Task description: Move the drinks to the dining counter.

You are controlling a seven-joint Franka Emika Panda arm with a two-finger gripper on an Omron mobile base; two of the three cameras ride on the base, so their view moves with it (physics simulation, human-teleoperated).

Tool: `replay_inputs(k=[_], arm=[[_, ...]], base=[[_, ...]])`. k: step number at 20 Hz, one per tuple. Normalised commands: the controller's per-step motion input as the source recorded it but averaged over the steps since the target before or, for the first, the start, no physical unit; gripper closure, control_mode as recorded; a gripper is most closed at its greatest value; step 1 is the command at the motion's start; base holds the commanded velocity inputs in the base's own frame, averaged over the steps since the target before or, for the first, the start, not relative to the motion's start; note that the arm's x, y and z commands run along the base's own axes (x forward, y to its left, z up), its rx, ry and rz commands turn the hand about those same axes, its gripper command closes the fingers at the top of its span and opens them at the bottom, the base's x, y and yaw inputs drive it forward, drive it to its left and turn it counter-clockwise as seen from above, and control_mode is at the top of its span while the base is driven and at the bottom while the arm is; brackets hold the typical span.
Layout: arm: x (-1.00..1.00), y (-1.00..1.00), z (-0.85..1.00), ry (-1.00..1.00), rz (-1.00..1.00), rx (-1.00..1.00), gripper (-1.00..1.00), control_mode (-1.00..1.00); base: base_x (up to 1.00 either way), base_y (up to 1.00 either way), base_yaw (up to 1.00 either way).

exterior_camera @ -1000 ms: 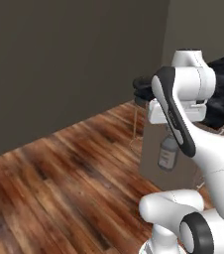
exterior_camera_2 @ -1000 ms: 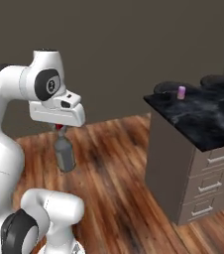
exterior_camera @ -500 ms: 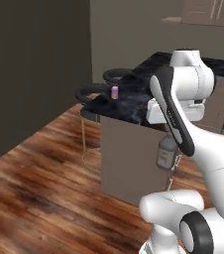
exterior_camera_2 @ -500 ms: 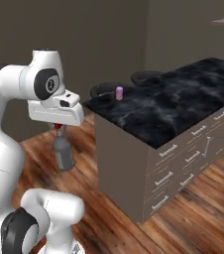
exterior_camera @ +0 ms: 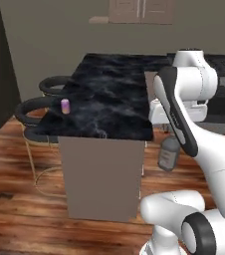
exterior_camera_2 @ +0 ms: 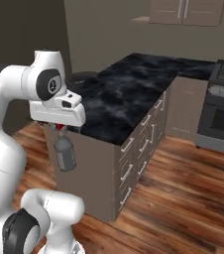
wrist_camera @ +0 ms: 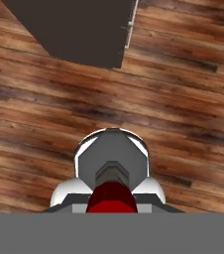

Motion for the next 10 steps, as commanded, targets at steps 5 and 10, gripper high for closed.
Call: replay_inputs(k=[5, 10], arm=[[0.0, 0.0, 0.0, 0.0, 0.0, 0.0, 1.0, 1.0], [0.0, 0.0, 0.0, 0.0, 0.0, 0.0, 1.0, 1.0]], base=[[0.19, 0.84, -0.39], [0.28, 0.92, -0.26]])
